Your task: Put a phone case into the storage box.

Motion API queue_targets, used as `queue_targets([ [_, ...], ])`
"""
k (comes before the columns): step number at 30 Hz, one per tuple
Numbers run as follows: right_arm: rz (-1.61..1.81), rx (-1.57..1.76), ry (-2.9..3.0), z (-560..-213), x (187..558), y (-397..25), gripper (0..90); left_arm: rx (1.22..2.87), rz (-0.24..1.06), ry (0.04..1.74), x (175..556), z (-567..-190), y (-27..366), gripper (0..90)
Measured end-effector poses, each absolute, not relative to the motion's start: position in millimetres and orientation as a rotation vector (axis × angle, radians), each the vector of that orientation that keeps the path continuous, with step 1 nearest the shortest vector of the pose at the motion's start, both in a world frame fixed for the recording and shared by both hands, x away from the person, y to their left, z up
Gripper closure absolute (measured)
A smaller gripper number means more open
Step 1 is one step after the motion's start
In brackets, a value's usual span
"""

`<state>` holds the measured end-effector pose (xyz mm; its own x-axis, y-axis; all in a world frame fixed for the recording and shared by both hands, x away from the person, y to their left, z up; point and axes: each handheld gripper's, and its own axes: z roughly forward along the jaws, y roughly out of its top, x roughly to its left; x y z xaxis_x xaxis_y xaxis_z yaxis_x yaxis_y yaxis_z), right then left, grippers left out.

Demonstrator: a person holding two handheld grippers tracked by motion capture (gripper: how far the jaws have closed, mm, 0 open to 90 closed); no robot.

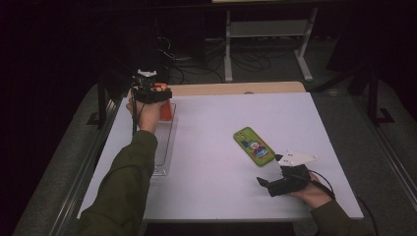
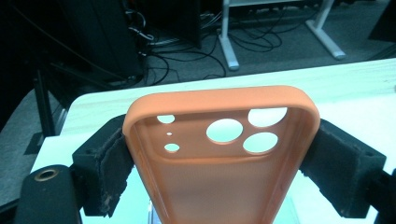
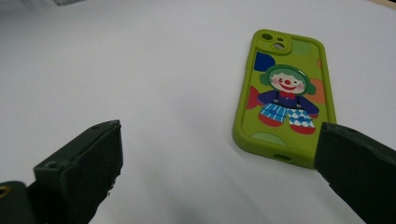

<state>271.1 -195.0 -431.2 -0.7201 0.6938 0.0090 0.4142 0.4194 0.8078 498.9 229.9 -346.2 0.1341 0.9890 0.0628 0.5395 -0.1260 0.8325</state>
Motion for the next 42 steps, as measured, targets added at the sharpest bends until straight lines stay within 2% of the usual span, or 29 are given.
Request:
queue_targets([
  [10, 1.205, 0.960, 2.353, -430.9, 270.8, -194.5, 0.9, 1.742, 0.867, 1.520, 501.2, -358.0, 228.8, 15.0],
  [31, 1.207, 0.945, 2.355, -431.1, 270.7, -193.6, 0.9, 1.750, 0.887, 1.472, 510.1, -364.4, 229.5, 13.1],
  [40, 1.206, 0.944, 2.357, -431.1, 270.9, -193.9, 1.0, 1.770, 0.891, 1.463, 512.8, -367.2, 231.1, 7.6],
  [42, 1.205, 0.943, 2.357, -431.2, 271.0, -194.0, 0.9, 1.773, 0.890, 1.461, 512.9, -367.2, 231.4, 1.9],
])
